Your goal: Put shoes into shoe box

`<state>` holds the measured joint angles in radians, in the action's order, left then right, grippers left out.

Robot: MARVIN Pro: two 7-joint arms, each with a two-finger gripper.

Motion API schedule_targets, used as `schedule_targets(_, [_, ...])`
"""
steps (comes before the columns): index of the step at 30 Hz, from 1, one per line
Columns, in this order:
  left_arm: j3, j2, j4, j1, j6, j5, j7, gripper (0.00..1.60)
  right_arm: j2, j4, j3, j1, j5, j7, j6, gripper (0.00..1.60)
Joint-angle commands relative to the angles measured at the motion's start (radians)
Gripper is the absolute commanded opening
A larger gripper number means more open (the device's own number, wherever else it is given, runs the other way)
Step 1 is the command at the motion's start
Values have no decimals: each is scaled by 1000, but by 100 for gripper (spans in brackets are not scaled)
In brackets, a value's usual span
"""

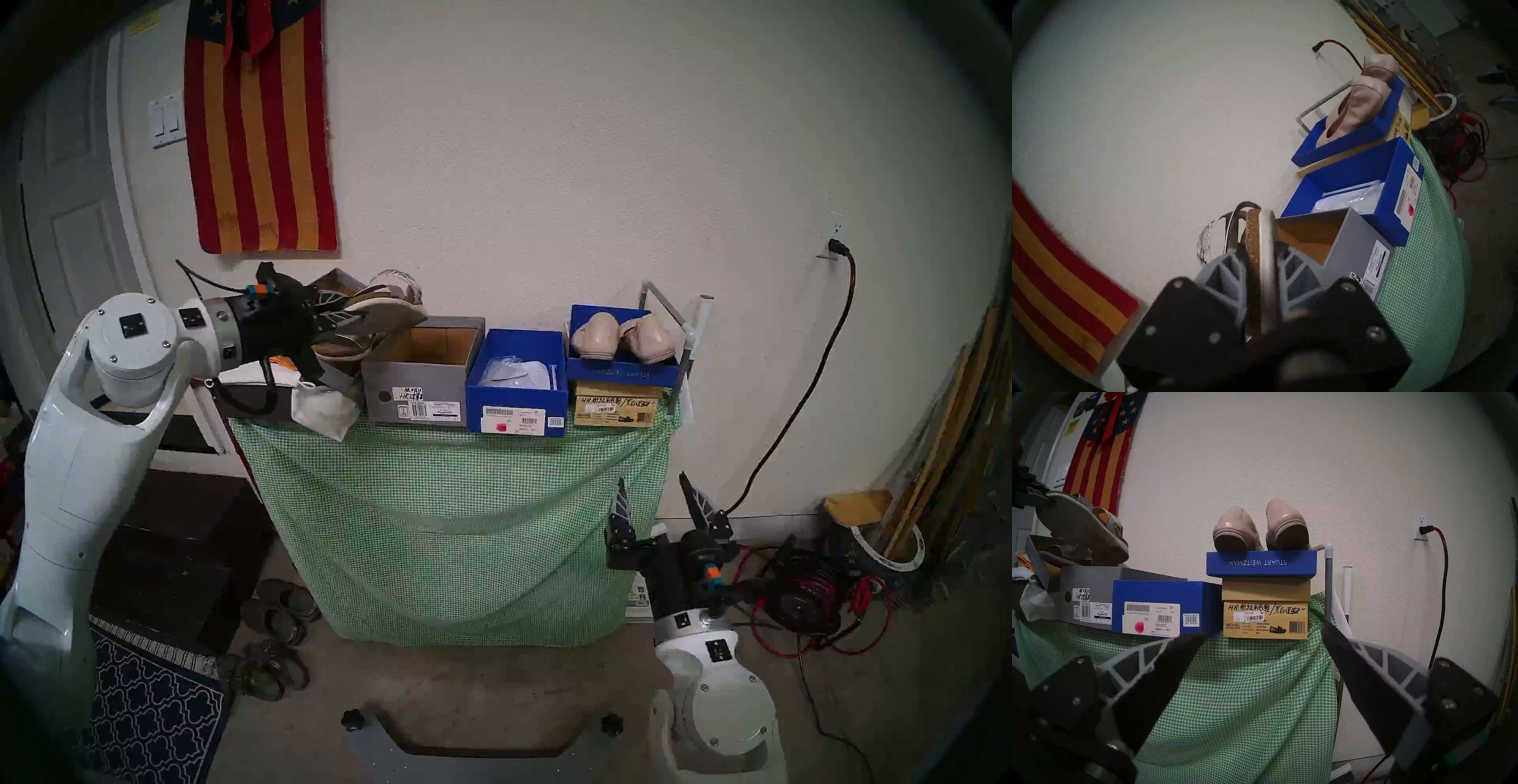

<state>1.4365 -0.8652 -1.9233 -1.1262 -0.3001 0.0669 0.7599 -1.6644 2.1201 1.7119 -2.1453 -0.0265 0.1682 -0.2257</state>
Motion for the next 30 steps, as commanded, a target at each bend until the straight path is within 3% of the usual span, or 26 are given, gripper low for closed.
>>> schedule_targets(1, [-60, -30, 53, 113, 51, 79, 26, 0, 0, 2, 0, -2, 0, 0, 0, 160])
schedule_targets(6, [-100, -16, 120, 169, 92, 148, 95, 0, 0, 2, 0, -2, 0, 0, 0, 160])
schedule_targets(7, [-144, 5, 164, 220, 105, 167, 117, 0, 0, 2, 0, -2, 0, 0, 0, 160])
schedule_targets(8, [-117, -3, 166, 189, 126, 190, 113, 0, 0, 2, 0, -2, 0, 0, 0, 160])
schedule_targets(11, [-116, -16, 201, 204, 149, 209, 126, 0, 0, 2, 0, -3, 0, 0, 0, 160])
schedule_targets(19, [-152, -39, 310, 304, 239, 285, 182, 0, 0, 2, 0, -3, 0, 0, 0, 160])
schedule_targets(30, [-185, -87, 391, 404, 281, 321, 221, 0, 0, 2, 0, -3, 0, 0, 0, 160])
